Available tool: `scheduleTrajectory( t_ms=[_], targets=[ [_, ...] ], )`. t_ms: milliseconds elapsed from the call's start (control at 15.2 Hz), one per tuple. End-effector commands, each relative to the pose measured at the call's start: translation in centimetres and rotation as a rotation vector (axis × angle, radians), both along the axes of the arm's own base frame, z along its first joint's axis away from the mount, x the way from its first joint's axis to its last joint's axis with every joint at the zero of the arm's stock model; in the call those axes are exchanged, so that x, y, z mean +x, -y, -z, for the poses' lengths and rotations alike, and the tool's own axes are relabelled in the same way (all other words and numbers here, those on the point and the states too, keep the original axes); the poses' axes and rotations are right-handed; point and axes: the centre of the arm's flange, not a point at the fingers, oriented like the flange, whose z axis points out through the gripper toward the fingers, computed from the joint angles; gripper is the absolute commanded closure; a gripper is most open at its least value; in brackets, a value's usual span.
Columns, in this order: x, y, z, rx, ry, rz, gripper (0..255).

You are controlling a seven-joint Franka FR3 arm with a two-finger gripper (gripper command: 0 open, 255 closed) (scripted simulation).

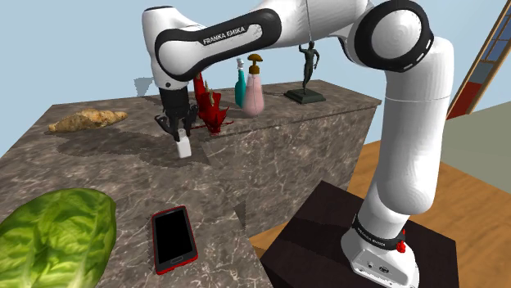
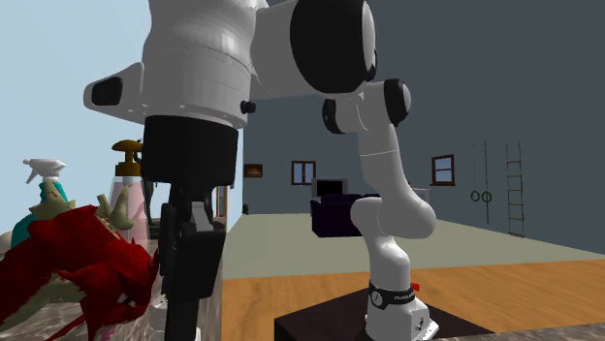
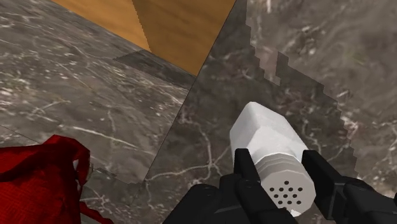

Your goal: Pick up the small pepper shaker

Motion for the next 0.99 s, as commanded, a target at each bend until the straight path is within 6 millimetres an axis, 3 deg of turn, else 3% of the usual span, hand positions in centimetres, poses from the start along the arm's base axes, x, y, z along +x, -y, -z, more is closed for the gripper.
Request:
scheduleTrajectory(
  t_ms=[0, 924],
  targets=[
    [0.0, 0.0, -0.8, 0.000, -0.001, 0.001, 255],
    [0.0, 0.0, -7.7, -0.001, -0.001, 0.001, 255]
  ],
)
